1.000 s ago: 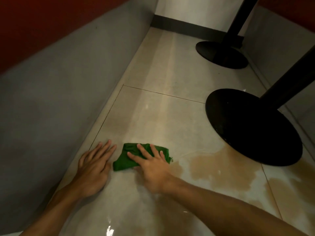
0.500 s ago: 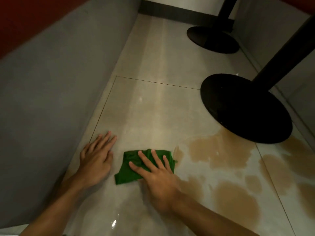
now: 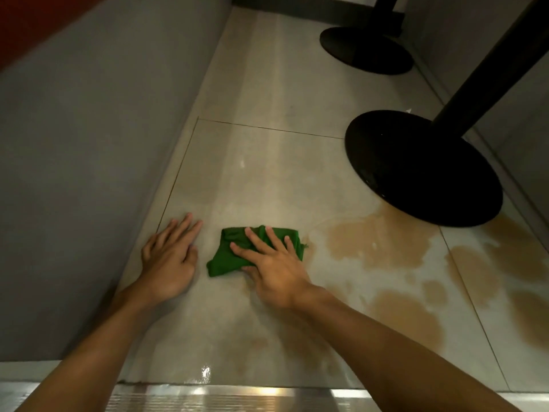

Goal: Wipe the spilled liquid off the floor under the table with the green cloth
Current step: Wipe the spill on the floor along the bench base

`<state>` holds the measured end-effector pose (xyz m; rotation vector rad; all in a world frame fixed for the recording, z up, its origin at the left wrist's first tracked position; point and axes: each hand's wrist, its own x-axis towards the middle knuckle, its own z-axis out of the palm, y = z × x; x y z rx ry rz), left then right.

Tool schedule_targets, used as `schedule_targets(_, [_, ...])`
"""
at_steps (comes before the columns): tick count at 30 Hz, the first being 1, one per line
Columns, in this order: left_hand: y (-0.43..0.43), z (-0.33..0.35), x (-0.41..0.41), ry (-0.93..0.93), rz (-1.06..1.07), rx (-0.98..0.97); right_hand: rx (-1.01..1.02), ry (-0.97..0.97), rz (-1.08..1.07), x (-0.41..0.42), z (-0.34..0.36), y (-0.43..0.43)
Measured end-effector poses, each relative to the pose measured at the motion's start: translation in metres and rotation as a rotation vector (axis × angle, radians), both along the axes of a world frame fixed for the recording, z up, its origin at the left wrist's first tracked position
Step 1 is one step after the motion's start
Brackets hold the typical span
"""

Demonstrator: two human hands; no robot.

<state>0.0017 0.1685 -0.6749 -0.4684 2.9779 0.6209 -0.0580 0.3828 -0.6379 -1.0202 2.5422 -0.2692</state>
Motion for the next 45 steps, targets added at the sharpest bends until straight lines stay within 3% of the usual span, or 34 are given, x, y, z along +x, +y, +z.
schedule_targets(6, [-0.001, 0.000, 0.001, -0.024, -0.015, 0.001, -0.058, 0.004, 0.264, 0.066, -0.005, 0.044])
schedule_targets(9, [0.001, 0.001, 0.001, -0.021, -0.011, 0.012, -0.014, 0.148, 0.402, 0.069, -0.012, 0.059])
schedule_targets(13, [0.000, 0.002, 0.001, -0.026, -0.014, -0.001, -0.048, 0.014, 0.310, 0.040, -0.007, 0.046])
schedule_targets(18, [0.000, 0.001, 0.000, -0.014, -0.009, -0.004, -0.029, -0.004, 0.144, 0.028, -0.003, 0.015])
schedule_targets(26, [0.000, 0.002, 0.002, -0.008, -0.012, 0.010, -0.080, -0.032, 0.349, 0.080, -0.003, 0.070])
schedule_targets(34, [0.002, -0.001, 0.001, 0.015, 0.011, -0.020, -0.038, -0.160, 0.442, 0.071, 0.019, 0.128])
schedule_targets(45, [-0.002, 0.000, 0.002, -0.004, -0.021, 0.023, -0.070, 0.003, 0.298, 0.058, -0.001, 0.029])
